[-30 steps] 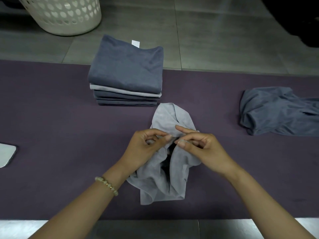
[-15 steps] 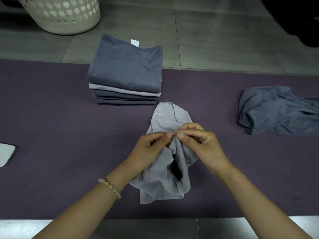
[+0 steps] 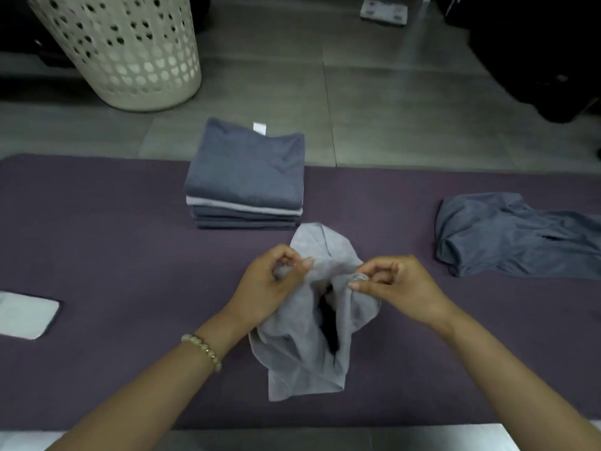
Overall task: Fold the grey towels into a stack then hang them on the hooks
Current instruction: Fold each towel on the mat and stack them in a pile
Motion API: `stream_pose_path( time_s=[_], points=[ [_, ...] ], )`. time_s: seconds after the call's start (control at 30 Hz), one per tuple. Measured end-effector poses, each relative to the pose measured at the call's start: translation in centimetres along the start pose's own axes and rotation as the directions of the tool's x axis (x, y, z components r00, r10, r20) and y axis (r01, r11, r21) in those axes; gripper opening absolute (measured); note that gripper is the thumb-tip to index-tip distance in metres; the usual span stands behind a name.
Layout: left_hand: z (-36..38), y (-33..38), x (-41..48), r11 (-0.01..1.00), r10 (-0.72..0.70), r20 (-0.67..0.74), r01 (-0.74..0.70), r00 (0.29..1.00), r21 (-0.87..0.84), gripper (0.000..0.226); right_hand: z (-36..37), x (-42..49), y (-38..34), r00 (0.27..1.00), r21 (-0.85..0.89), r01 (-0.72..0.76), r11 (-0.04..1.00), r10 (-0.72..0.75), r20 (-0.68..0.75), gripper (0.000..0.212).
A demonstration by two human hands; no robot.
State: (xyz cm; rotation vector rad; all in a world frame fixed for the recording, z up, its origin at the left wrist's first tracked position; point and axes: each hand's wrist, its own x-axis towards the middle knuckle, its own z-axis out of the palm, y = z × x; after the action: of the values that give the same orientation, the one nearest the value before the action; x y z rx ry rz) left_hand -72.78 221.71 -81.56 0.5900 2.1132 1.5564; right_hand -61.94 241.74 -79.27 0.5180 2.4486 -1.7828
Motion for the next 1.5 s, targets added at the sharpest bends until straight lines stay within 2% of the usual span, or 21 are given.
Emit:
stream_pose_path(
  time_s=[0.07, 0.13, 0.33, 0.37, 0.47, 0.5, 0.63, 0.7, 0.77, 0.83, 0.87, 0.97, 1.07, 1.13, 1.2, 1.33, 1.5],
  points=[
    [-2.3, 2.1, 0.3, 0.994, 0.040, -0.108, -0.029, 0.993, 0.103, 0.048, -1.9, -0.8, -2.8, 0.998, -0.059, 0.036, 0.998, -0.039, -0.054, 0.010],
    [-4.7, 4.8, 0.1, 0.987, 0.095, -0.196, -0.068, 0.976, 0.143, 0.044, -4.4, -2.1, -6.0, 0.987, -0.100, 0.080, 0.992, -0.093, -0.128, 0.012],
    [-13.0, 16.2, -3.4, 0.957, 0.231, -0.276, -0.168, 0.933, 0.234, 0.031, -12.1, -9.5, -16.8, 0.929, -0.204, 0.198, 0.959, -0.250, -0.273, 0.011],
    [-14.4, 18.2, -4.2, 0.954, 0.245, -0.296, -0.175, 0.923, 0.242, 0.028, -13.1, -11.1, -18.5, 0.911, -0.200, 0.224, 0.954, -0.278, -0.304, 0.021],
    [-18.2, 23.8, -7.3, 0.942, 0.299, -0.307, -0.228, 0.904, 0.247, 0.016, -15.5, -16.0, -23.4, 0.848, -0.199, 0.302, 0.932, -0.358, -0.391, 0.070],
    [-19.2, 25.5, -8.5, 0.928, 0.334, -0.291, -0.259, 0.896, 0.269, 0.015, -16.2, -17.4, -24.7, 0.833, -0.208, 0.322, 0.923, -0.381, -0.401, 0.076],
    [-21.8, 30.7, -12.9, 0.842, 0.436, -0.158, -0.340, 0.886, 0.418, 0.024, -17.4, -22.9, -29.5, 0.793, -0.208, 0.412, 0.887, -0.462, -0.397, 0.063],
    [-22.6, 32.6, -14.7, 0.834, 0.473, -0.184, -0.371, 0.862, 0.408, 0.030, -16.7, -25.2, -31.7, 0.776, -0.269, 0.447, 0.853, -0.519, -0.359, 0.042],
    [-23.6, 34.0, -15.8, 0.840, 0.506, -0.280, -0.394, 0.816, 0.372, 0.030, -15.6, -27.2, -33.6, 0.781, -0.338, 0.466, 0.818, -0.559, -0.277, 0.007],
    [-24.5, 34.9, -16.7, 0.830, 0.537, -0.375, -0.394, 0.756, 0.395, 0.029, -14.6, -28.7, -34.7, 0.785, -0.434, 0.477, 0.765, -0.592, -0.181, 0.023],
    [-25.0, 35.2, -17.0, 0.830, 0.539, -0.411, -0.382, 0.735, 0.406, 0.030, -14.1, -29.2, -35.2, 0.793, -0.463, 0.471, 0.751, -0.591, -0.152, 0.024],
    [-26.0, 35.4, -17.8, 0.848, 0.522, -0.501, -0.358, 0.691, 0.390, 0.033, -12.5, -30.0, -36.2, 0.812, -0.468, 0.465, 0.752, -0.573, -0.114, 0.016],
    [-26.7, 35.2, -18.7, 0.854, 0.516, -0.526, -0.356, 0.676, 0.380, 0.035, -11.1, -30.1, -36.5, 0.843, -0.428, 0.450, 0.784, -0.531, -0.085, 0.005],
    [-27.1, 35.4, -19.6, 0.850, 0.522, -0.532, -0.354, 0.667, 0.390, 0.033, -10.6, -29.9, -36.5, 0.848, -0.402, 0.456, 0.794, -0.524, -0.073, 0.008],
    [-27.7, 35.4, -20.3, 0.837, 0.536, -0.509, -0.347, 0.673, 0.422, 0.031, -10.7, -29.5, -36.4, 0.846, -0.385, 0.455, 0.803, -0.525, -0.095, 0.013],
    [-29.1, 34.8, -21.2, 0.763, 0.596, -0.370, -0.359, 0.713, 0.537, 0.027, -11.9, -28.7, -36.2, 0.831, -0.287, 0.446, 0.848, -0.511, -0.218, 0.011],
    [-28.4, 34.8, -21.8, 0.692, 0.598, -0.195, -0.378, 0.778, 0.616, 0.023, -13.5, -27.6, -35.4, 0.806, -0.388, 0.358, 0.849, -0.491, -0.331, 0.016]
  ],
)
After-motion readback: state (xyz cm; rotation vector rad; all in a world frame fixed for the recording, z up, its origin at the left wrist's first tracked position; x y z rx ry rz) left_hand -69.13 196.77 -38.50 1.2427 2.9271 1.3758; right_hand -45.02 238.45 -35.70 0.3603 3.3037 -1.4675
